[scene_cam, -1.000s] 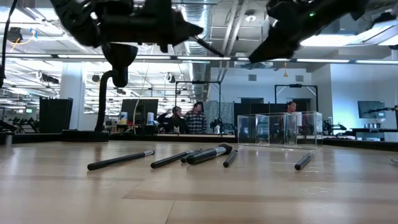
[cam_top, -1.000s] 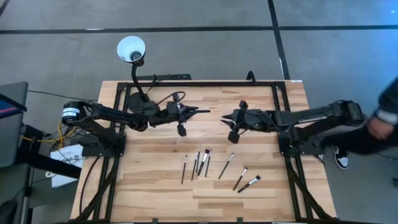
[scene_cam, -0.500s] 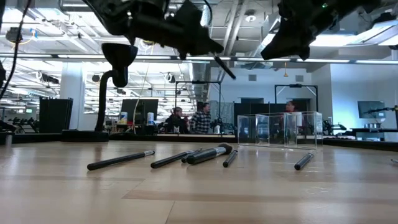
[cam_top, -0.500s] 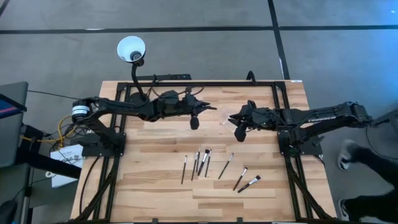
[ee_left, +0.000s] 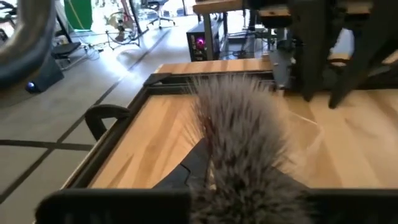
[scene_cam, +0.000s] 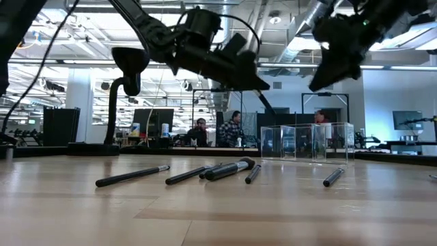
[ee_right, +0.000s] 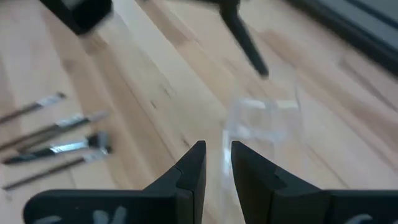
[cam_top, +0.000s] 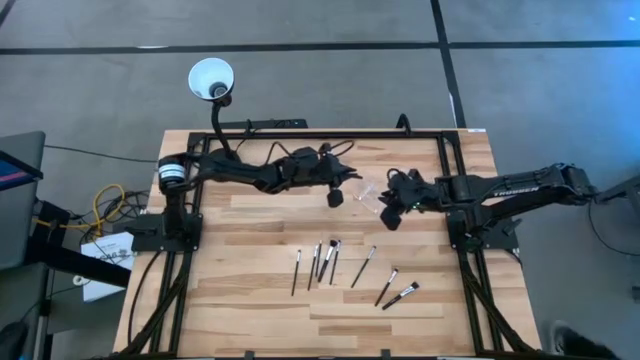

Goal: Sort items
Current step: Put the highlighter brush into the left side of the transparent organizer, then put the blush brush into the middle of the transparent organizer

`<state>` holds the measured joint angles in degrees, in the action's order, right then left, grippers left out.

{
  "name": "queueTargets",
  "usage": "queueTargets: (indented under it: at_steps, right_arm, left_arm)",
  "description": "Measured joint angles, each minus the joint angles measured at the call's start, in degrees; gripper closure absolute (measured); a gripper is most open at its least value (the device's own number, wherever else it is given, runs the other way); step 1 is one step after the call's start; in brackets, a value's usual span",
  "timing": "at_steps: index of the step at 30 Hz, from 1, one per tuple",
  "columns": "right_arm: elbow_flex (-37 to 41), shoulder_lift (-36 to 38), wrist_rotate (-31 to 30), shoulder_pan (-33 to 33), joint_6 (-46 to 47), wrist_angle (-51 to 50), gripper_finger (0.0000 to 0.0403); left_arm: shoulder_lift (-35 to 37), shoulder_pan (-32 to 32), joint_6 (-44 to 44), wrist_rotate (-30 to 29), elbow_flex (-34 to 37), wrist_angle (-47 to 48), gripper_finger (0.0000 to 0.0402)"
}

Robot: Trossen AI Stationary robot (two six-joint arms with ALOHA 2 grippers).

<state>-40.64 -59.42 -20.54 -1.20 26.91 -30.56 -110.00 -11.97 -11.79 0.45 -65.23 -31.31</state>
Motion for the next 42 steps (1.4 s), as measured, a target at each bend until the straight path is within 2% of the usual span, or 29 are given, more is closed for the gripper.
queueTargets:
  at_steps: [8, 14, 26, 30, 35, 42]
  right_arm:
    - [0.02, 0.0, -11.75, 2.22, 3.15, -2.87, 0.0335]
    - [0.02, -0.12, -10.75, 2.49, 3.26, -2.82, 0.0335]
    - [0.02, -0.66, -10.41, 1.93, 3.2, -0.49, 0.0335]
    - [0.02, -1.18, -8.92, 1.75, 3.33, -0.1, 0.0335]
    - [0.02, -3.91, -8.7, -0.49, 4.56, 0.88, 0.0335]
    - [0.02, -7.85, -3.47, -3.91, 3.22, 7.2, 0.0317]
  left_arm:
    - [-3.36, -0.67, 0.02, 0.03, -0.42, -0.02, 0.0365]
    - [-3.93, -1.33, 0.02, 0.02, -0.42, -0.46, 0.0333]
    - [-2.78, -1.69, 0.02, 0.2, -0.39, -2.16, 0.0312]
    - [3.3, -1.08, -0.75, 0.16, -0.39, 2.97, 0.0305]
    - [14.72, -0.06, -5.56, 0.12, 2.13, 13.05, 0.0301]
    - [30.87, -0.29, -5.95, 0.03, 14.14, 16.4, 0.0294]
